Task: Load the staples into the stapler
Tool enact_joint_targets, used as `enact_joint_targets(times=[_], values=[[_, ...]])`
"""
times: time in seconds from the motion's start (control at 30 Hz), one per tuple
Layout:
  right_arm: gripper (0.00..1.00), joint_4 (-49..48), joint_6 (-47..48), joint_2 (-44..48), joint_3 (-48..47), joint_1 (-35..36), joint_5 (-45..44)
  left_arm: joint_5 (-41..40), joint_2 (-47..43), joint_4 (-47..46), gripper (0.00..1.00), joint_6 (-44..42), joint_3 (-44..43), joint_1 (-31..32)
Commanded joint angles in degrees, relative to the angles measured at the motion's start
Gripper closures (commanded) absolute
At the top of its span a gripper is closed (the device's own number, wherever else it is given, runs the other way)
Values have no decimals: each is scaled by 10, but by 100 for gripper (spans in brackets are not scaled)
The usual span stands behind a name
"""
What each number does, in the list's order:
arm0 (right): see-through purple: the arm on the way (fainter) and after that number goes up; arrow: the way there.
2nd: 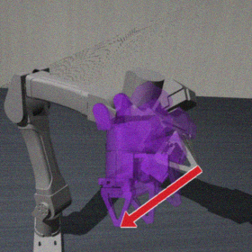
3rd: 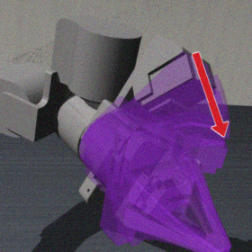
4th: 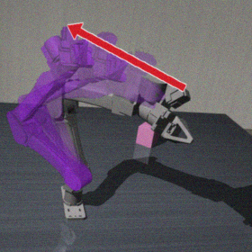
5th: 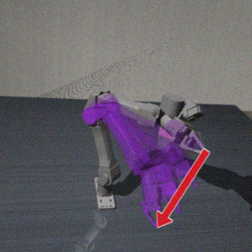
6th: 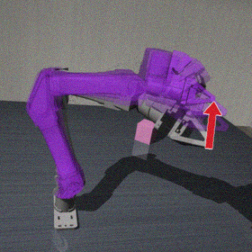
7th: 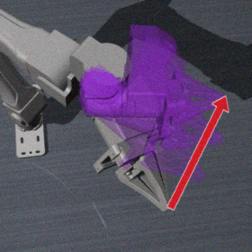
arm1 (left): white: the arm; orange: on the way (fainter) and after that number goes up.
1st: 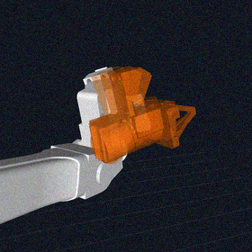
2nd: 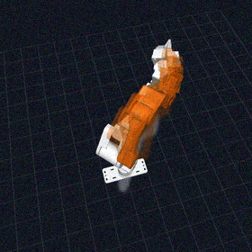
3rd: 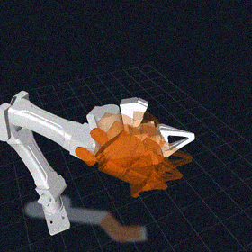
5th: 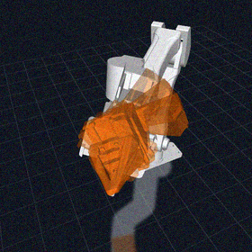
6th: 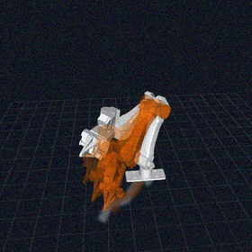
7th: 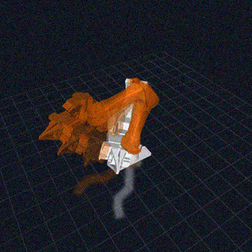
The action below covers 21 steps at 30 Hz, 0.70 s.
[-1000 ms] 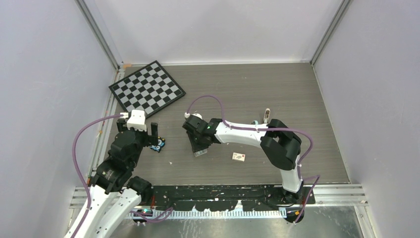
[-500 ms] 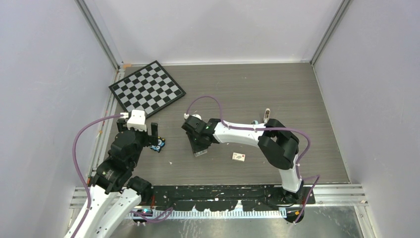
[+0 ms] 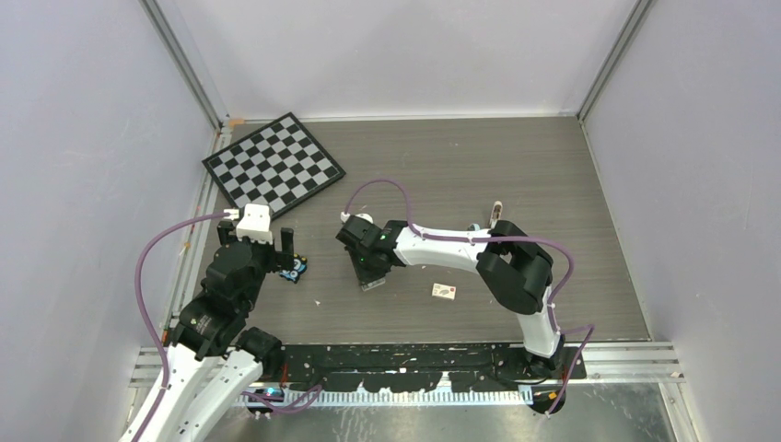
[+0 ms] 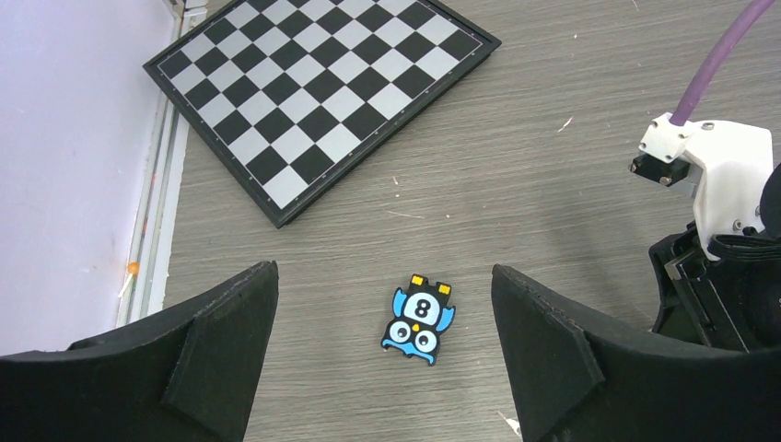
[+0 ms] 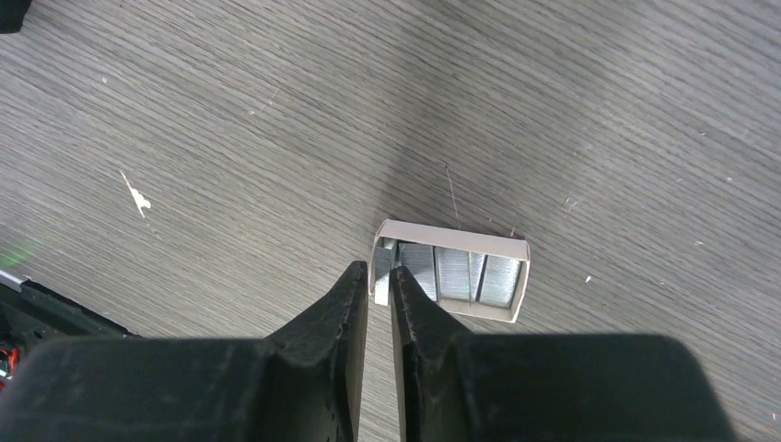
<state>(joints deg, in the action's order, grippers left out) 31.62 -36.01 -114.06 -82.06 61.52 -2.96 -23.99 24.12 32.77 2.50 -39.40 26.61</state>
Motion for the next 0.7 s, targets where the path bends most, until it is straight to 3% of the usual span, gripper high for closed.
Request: enact_joint_targets(times=[0.0, 0.67], values=[[81, 1, 11, 4, -22, 4, -12, -2, -2, -34, 14, -3, 1, -1], [87, 3, 15, 7, -21, 4, -19, 1, 2, -33, 14, -3, 1, -1]])
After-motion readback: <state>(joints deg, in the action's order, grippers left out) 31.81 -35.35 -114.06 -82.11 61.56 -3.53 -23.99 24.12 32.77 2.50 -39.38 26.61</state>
